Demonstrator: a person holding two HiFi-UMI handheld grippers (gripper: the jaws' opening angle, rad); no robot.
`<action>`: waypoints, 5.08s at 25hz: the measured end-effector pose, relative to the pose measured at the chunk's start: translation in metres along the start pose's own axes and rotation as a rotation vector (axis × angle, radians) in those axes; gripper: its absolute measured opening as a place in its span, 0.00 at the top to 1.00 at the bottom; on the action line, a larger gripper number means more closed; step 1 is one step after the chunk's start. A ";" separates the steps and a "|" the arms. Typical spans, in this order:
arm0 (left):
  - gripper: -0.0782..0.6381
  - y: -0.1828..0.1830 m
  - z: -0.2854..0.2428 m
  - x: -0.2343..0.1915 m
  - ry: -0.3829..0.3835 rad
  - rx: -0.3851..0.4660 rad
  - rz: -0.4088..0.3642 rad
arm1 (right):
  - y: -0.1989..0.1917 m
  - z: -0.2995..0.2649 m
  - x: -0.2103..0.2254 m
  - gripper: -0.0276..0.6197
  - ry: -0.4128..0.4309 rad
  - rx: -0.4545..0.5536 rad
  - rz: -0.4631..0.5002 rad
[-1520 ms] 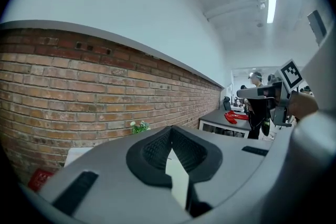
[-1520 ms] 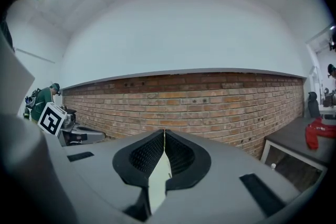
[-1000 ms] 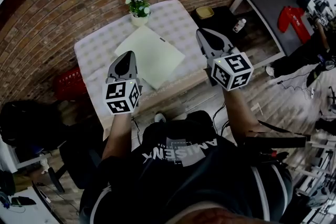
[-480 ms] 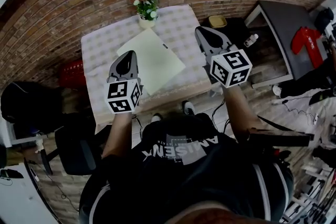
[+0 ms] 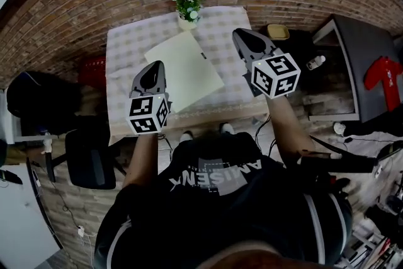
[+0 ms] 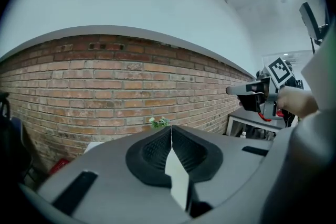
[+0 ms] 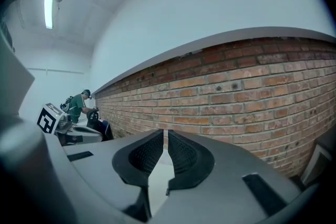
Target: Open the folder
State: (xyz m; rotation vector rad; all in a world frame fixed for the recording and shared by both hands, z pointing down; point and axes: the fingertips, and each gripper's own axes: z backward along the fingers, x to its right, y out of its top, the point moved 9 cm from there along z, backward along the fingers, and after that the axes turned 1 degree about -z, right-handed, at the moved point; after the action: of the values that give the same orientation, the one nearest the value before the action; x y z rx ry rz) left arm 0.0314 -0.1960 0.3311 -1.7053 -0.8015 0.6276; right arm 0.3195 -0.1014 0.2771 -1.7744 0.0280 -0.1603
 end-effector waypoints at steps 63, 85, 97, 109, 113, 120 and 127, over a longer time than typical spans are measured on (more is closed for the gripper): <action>0.65 -0.205 0.004 0.054 0.209 -0.398 0.023 | -0.262 -0.212 0.074 0.73 0.350 -0.605 -0.157; 0.58 -0.237 0.001 0.072 0.099 -0.544 -0.186 | -0.274 -0.224 0.082 0.72 0.439 -0.677 -0.268; 0.58 -0.231 -0.021 0.088 0.106 -0.636 -0.549 | -0.274 -0.223 0.083 0.71 0.442 -0.671 -0.273; 0.57 -0.236 -0.032 0.099 0.045 -0.639 -0.815 | -0.276 -0.223 0.083 0.70 0.443 -0.672 -0.285; 0.57 -0.233 -0.034 0.102 0.056 -0.615 -0.862 | -0.275 -0.223 0.084 0.70 0.444 -0.668 -0.276; 0.56 -0.225 -0.043 0.111 0.022 -0.561 -0.977 | -0.275 -0.221 0.083 0.70 0.439 -0.662 -0.269; 0.58 -0.232 -0.041 0.113 -0.011 -0.533 -1.037 | -0.275 -0.221 0.082 0.70 0.435 -0.656 -0.273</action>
State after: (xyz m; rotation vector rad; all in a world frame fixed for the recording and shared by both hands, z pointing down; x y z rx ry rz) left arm 0.0877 -0.0928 0.5646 -1.4429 -1.7781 -0.3223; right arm 0.3544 -0.2679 0.5969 -2.3576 0.1682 -0.8087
